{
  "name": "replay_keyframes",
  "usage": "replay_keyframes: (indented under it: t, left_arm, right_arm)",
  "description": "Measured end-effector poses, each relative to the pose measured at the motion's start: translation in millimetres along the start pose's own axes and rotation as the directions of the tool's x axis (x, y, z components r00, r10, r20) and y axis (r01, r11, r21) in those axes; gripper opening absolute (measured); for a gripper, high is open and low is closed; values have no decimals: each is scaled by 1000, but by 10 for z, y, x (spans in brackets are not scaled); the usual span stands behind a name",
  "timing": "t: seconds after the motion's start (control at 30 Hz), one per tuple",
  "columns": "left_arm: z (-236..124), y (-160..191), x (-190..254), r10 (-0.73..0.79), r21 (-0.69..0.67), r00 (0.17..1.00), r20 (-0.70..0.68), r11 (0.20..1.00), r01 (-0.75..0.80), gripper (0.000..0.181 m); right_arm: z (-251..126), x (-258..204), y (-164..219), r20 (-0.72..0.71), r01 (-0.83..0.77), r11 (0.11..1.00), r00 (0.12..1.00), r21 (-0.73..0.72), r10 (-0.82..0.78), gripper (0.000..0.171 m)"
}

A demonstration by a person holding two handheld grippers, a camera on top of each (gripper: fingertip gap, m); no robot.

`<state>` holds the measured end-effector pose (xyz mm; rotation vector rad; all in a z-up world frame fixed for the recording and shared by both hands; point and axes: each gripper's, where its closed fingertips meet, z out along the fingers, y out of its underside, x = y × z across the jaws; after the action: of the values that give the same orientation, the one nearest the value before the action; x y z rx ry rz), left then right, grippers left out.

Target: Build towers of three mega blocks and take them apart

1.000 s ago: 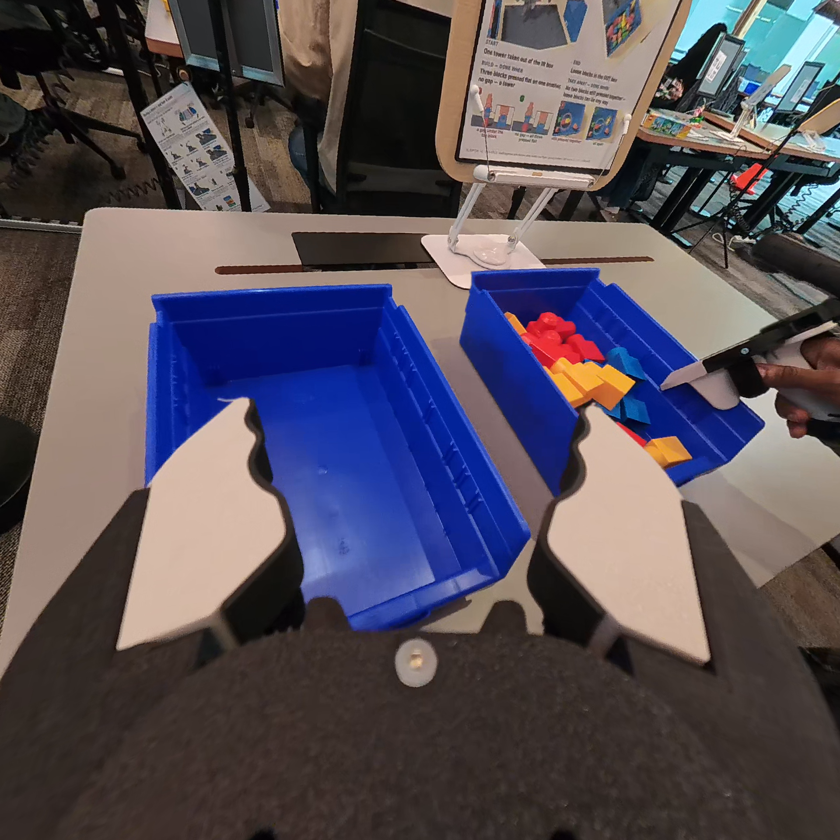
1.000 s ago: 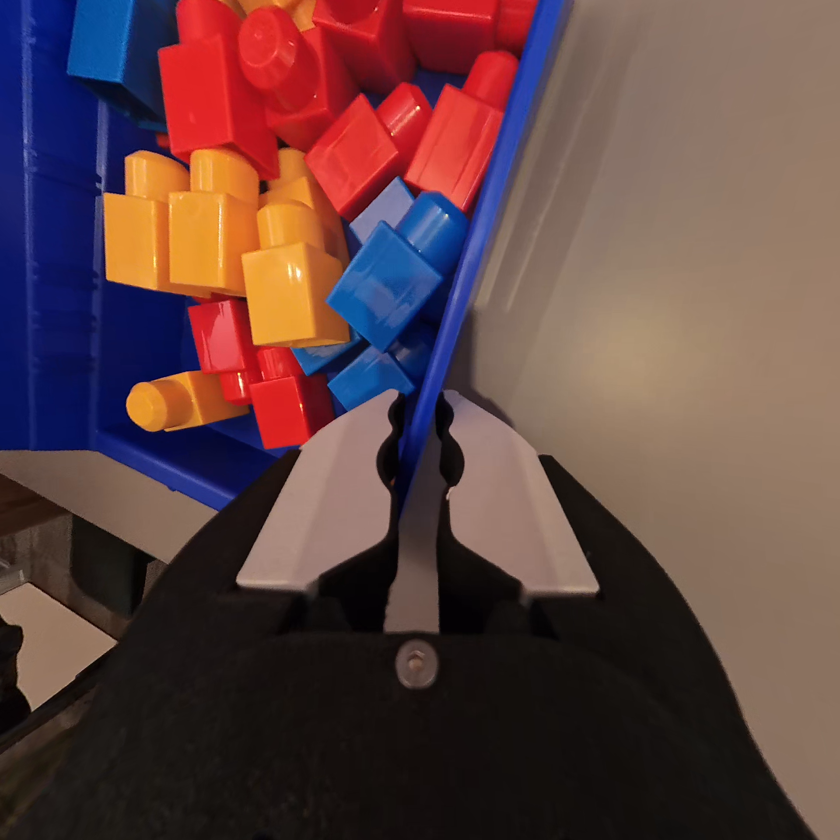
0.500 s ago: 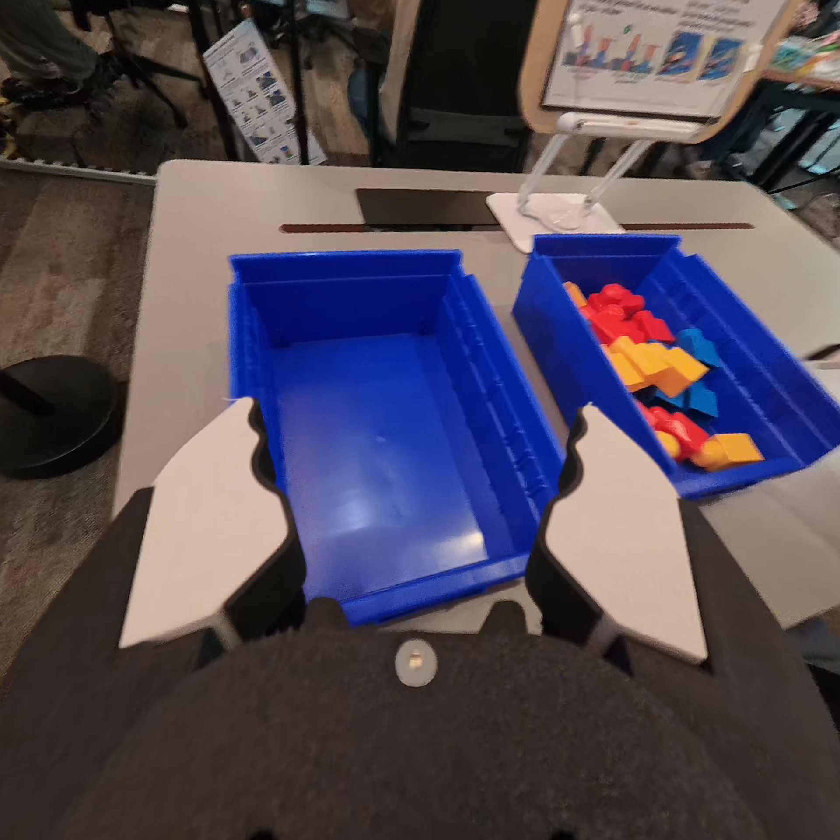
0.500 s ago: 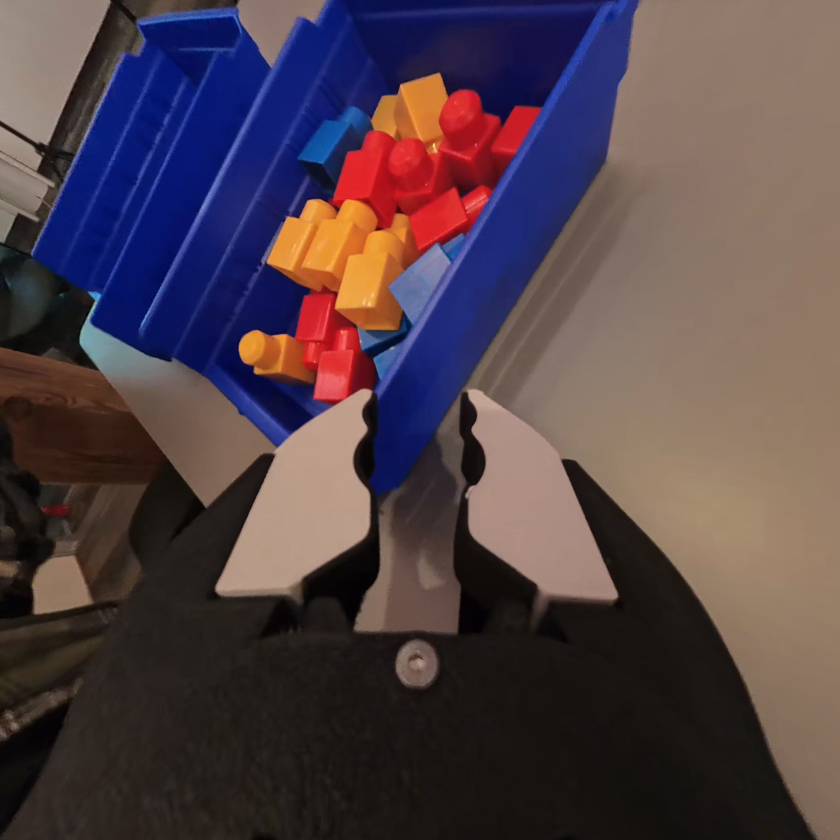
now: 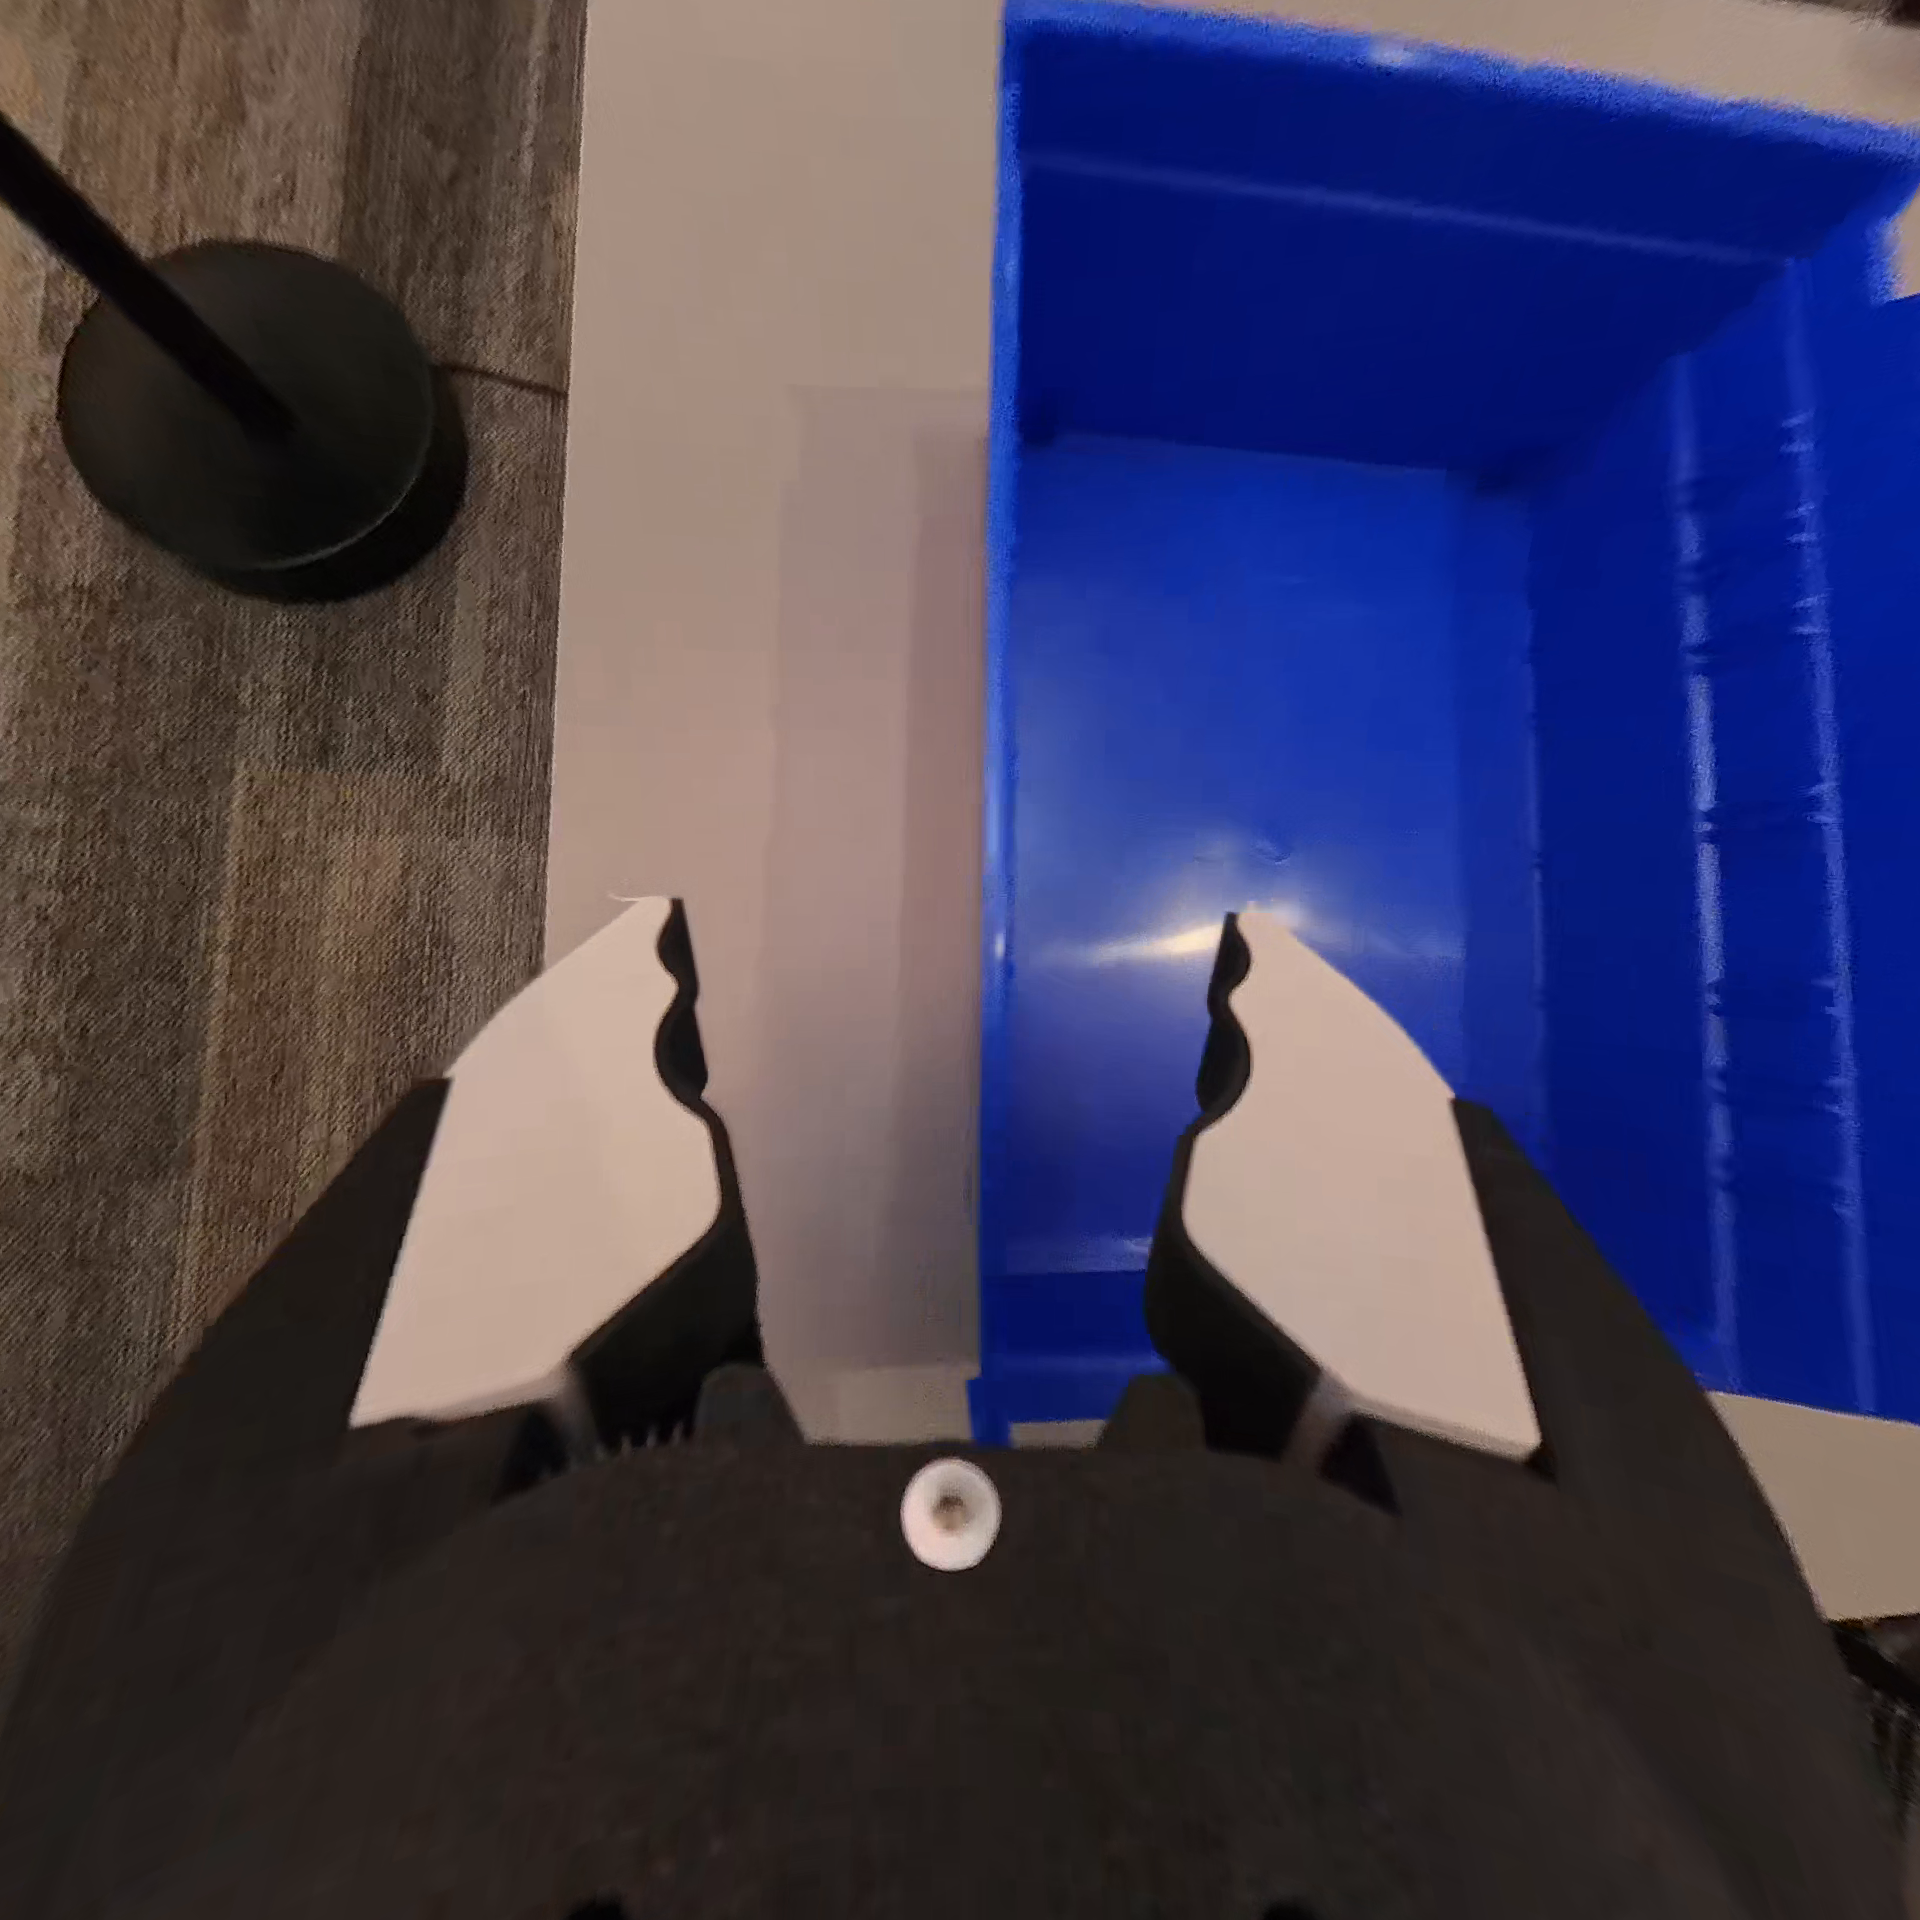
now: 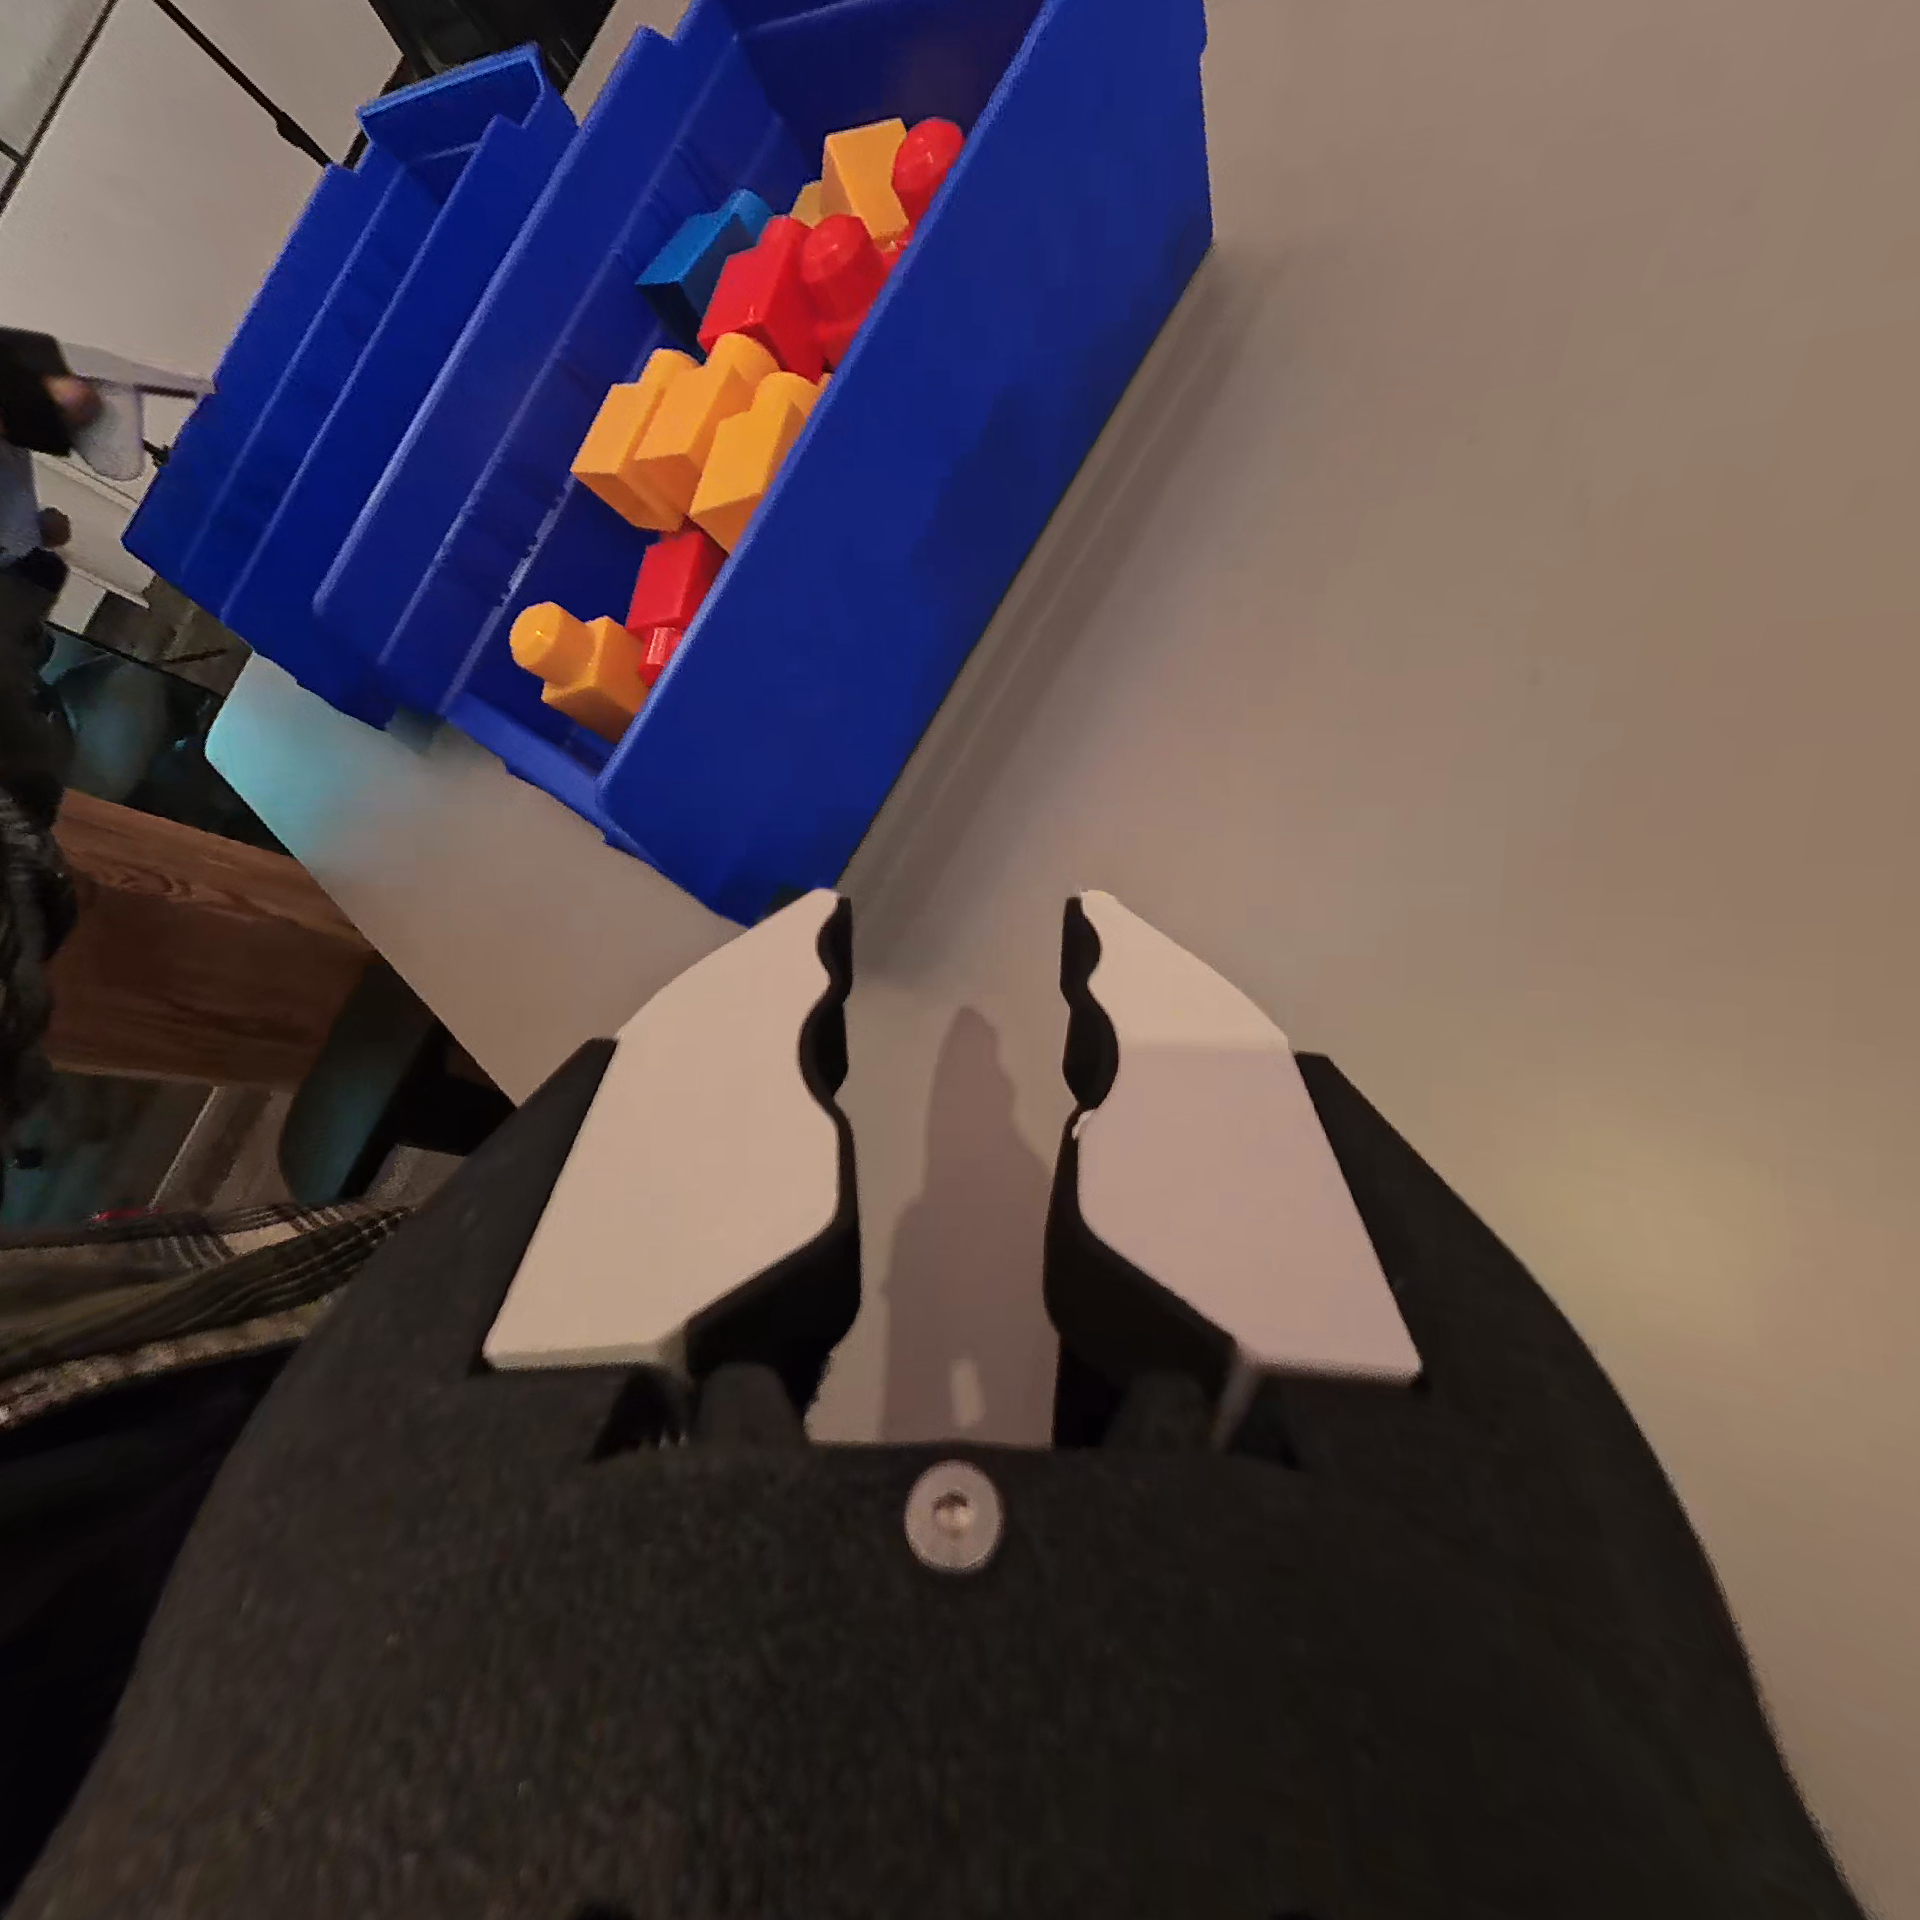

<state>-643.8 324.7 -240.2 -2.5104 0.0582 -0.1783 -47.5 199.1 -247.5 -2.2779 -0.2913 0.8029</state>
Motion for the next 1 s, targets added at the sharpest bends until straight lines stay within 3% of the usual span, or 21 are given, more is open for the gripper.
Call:
replay_keyframes:
  t: [0.17, 0.23, 0.3, 0.73, 1.0]
  left_arm:
    - [296, 347, -106, -18, -219, 999, -26, 976, 12, 84]
    - [368, 394, 0, -48, -246, 989, -140, 969, 13, 57]
    - [380, 325, 69, -46, -204, 977, -209, 979, 2, 10]
    - [326, 217, -35, -43, -152, 988, -147, 988, 21, 6]
    - [-87, -248, 123, -12, -55, 984, -176, 998, 2, 6]
  right_arm:
    - [-75, 14, -13, 0, 1, 1000, 1000, 15, -1, 38]
    - [-116, 20, -35, 10, -2, 999, 1000, 32, 2, 38]
    - [-163, 36, -51, 13, -9, 999, 1000, 50, 9, 38]
    - [-333, 169, -47, 30, -51, 994, 998, 100, 48, 36]
    - [-402, 170, -90, 31, -43, 993, 999, 108, 40, 34]
